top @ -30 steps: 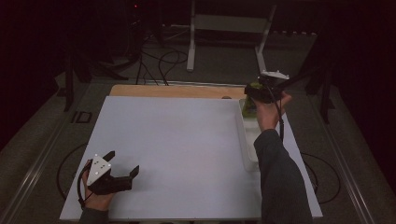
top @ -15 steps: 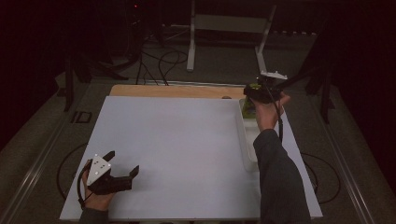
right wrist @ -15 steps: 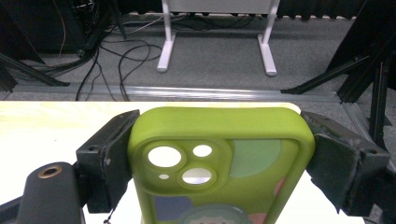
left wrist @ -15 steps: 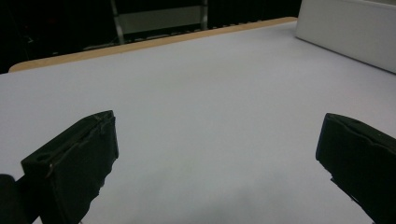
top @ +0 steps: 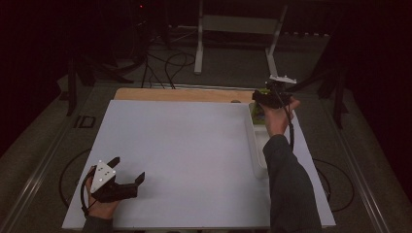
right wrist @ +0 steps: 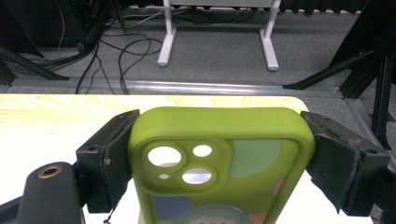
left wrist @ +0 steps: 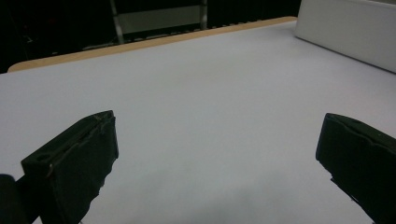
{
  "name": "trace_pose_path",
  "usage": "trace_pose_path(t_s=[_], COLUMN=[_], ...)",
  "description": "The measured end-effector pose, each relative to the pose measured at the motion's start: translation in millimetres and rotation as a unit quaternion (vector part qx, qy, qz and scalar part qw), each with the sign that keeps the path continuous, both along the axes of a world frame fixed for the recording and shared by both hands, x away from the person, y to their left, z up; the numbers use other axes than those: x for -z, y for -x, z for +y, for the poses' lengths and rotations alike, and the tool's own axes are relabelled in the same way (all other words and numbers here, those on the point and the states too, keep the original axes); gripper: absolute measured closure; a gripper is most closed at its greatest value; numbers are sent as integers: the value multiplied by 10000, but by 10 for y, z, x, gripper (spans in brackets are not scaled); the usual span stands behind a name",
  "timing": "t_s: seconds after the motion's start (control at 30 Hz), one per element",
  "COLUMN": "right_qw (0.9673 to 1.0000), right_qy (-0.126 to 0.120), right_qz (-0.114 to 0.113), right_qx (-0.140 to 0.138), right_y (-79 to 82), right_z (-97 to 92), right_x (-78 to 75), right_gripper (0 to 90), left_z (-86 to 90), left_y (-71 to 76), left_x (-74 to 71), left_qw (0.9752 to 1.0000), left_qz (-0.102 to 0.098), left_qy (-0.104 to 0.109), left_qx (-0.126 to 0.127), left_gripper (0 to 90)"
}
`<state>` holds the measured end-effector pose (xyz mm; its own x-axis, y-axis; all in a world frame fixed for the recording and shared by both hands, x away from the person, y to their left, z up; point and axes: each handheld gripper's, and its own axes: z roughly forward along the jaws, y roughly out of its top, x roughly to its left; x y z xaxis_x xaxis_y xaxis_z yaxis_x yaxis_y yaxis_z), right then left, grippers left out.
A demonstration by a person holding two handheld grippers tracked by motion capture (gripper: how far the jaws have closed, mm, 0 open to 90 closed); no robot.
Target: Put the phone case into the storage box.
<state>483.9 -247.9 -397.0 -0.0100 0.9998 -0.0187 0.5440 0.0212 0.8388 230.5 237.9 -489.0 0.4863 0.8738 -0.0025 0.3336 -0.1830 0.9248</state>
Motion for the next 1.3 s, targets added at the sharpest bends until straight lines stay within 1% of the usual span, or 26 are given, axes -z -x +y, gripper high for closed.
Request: trace_pose_path(t_s=[0.3,0.5,0.8,1.3], right_qw=[10000,9999,9998,9997], right_qy=[12,-8,-32,-10], right_qz=[86,100,206,242], right_qx=[6,19,36,17], right_y=[-22,-18,1,2], right_z=[22,16,7,9], right_x=[65,92,200,255], right_gripper=[157,157,157,156], left_z=[3,0,-1,4], left_y=[1,0,1,4], left_x=[0,1,1,-2], left_qw=[10000,10000,10000,10000], left_qz=[3,2,0,-1], left_qy=[0,1,-2,-2], left_qx=[0,2,-7,-11], left_gripper=[0,0,0,0])
